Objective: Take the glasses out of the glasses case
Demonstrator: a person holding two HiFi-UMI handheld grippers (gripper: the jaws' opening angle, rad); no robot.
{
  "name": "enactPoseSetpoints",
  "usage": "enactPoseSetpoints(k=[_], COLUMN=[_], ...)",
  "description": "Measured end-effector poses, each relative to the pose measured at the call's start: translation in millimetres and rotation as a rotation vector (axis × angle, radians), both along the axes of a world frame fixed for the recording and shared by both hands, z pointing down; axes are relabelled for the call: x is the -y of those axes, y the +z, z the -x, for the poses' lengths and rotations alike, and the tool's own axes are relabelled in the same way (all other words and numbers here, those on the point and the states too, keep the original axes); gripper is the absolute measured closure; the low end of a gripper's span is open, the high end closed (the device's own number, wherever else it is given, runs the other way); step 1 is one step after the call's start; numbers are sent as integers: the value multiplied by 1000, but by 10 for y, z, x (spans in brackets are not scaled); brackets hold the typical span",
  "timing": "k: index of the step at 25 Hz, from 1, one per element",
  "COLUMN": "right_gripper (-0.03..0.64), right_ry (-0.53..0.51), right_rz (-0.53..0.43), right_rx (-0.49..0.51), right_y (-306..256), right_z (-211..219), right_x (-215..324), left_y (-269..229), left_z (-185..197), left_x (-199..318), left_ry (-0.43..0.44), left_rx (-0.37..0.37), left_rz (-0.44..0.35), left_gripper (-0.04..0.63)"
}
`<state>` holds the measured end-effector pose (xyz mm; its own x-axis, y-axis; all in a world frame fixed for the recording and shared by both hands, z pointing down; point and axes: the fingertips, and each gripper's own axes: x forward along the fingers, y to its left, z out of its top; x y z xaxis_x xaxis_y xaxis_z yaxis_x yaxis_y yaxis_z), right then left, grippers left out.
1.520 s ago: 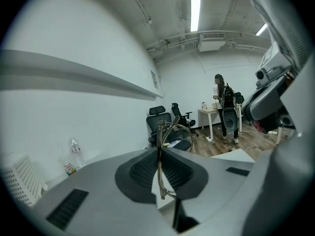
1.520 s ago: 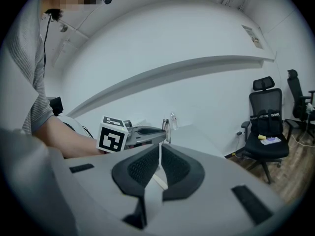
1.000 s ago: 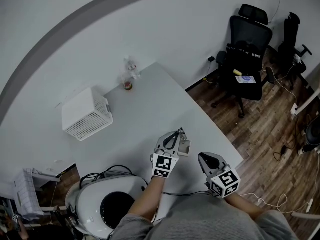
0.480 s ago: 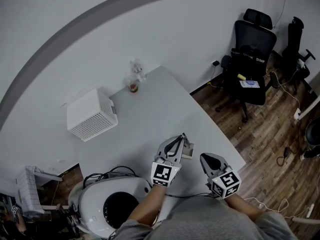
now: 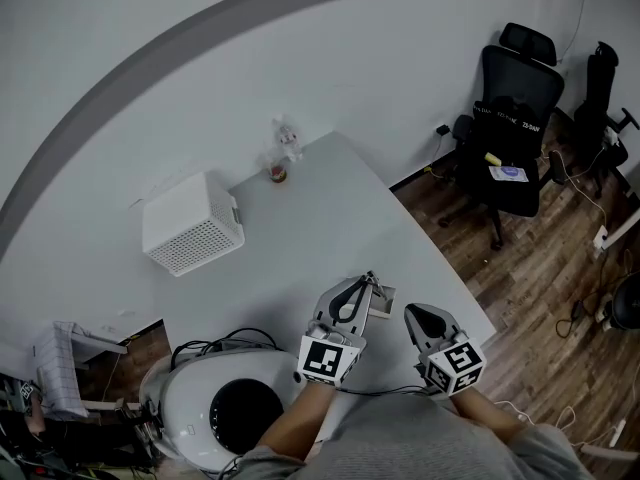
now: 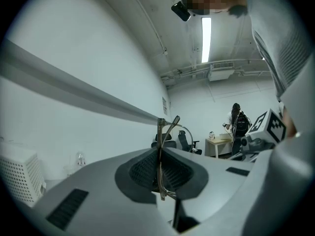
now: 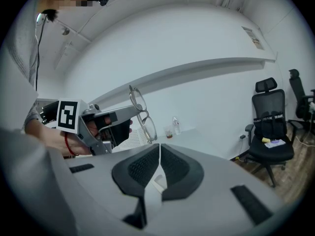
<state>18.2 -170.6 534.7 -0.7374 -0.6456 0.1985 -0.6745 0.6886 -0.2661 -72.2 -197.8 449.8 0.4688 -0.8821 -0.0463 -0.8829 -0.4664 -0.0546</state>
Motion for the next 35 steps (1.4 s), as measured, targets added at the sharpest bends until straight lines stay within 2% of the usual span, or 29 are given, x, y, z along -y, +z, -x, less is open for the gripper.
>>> enactPoseSetpoints(k=[8,12,17,23,28,35], right_gripper=[601,601,600,601,601,601], right_ry=[-10,1,-3,-4,9,7], right_rz=[-33,-47,-110,-185,-214,-224], right_rx=[8,4,13,48,81,66], right_y=[-126,-204,-388,-727,-899,-921], right_z=[0,-15,26,53,12,-1], right_x=[-11,19,19,-3,7,-16], left_y=[-245,-416,-292,-265,-259,-156], left_z=[65,63,129,146,126,145], left_x=[-201,-281,-351,-386,-379,-393], left_ry=[-32,-41,-50,-57,-59,-65], left_rx=[-27,-31,-18,-26,-46,-45], left_rz=[-39,-92,-46,-26,-23,8], left_gripper=[563,565,563,565,563,563])
